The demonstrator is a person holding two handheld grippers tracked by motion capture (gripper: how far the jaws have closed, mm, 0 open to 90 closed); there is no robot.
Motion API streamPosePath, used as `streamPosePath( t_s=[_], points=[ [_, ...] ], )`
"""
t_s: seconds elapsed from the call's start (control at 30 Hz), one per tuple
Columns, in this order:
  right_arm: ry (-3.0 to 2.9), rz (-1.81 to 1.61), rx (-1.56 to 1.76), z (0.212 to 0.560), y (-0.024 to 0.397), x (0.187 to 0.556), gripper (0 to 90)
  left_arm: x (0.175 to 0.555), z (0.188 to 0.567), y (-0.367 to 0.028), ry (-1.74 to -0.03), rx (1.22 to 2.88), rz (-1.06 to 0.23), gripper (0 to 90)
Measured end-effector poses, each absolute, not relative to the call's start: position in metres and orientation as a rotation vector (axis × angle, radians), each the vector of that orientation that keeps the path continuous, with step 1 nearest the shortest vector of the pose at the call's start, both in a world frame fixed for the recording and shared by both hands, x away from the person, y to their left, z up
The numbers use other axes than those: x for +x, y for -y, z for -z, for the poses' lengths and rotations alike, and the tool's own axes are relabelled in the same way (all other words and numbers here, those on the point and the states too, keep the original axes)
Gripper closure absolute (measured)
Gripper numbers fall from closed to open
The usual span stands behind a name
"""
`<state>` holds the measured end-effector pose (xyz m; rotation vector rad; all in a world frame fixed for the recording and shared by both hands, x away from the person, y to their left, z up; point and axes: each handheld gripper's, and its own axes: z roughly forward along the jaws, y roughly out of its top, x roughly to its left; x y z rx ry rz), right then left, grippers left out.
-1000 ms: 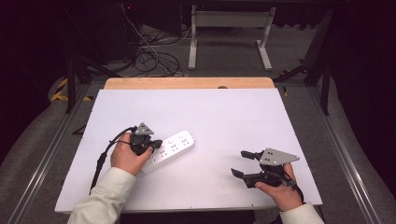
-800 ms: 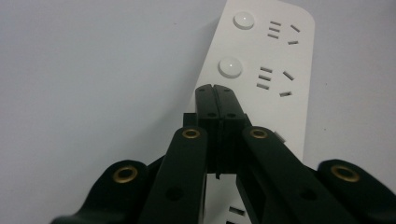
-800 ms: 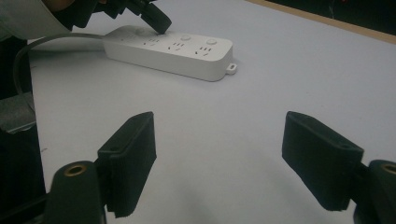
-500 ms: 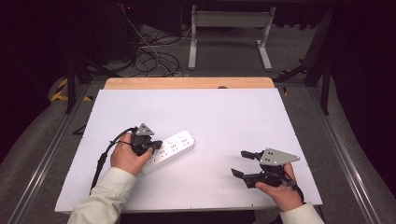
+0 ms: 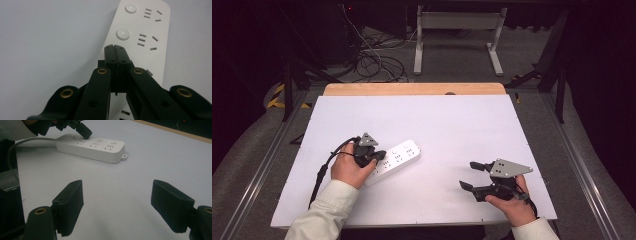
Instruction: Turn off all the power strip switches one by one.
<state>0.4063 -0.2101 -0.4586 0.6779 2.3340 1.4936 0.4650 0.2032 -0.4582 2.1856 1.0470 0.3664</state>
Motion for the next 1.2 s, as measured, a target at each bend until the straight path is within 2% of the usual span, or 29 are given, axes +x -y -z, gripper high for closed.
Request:
streamPosePath(
  t_s=[0.63,0.8,0.93,1.2],
  points=[
    [-2.333,-1.494,0.677,0.458,0.21,0.406,26.6,0.466,0.459,-0.203,-1.058,2.189,-0.363,90.0],
    [-2.332,-1.497,0.678,0.458,0.21,0.406,26.6,0.464,0.451,-0.204,-1.06,2.182,-0.426,90.0],
    [-2.329,-1.501,0.683,0.458,0.212,0.407,26.6,0.457,0.431,-0.216,-1.032,2.051,-0.399,90.0],
    [-2.327,-1.504,0.681,0.458,0.211,0.406,26.6,0.454,0.427,-0.215,-1.003,2.044,-0.407,90.0]
  ],
)
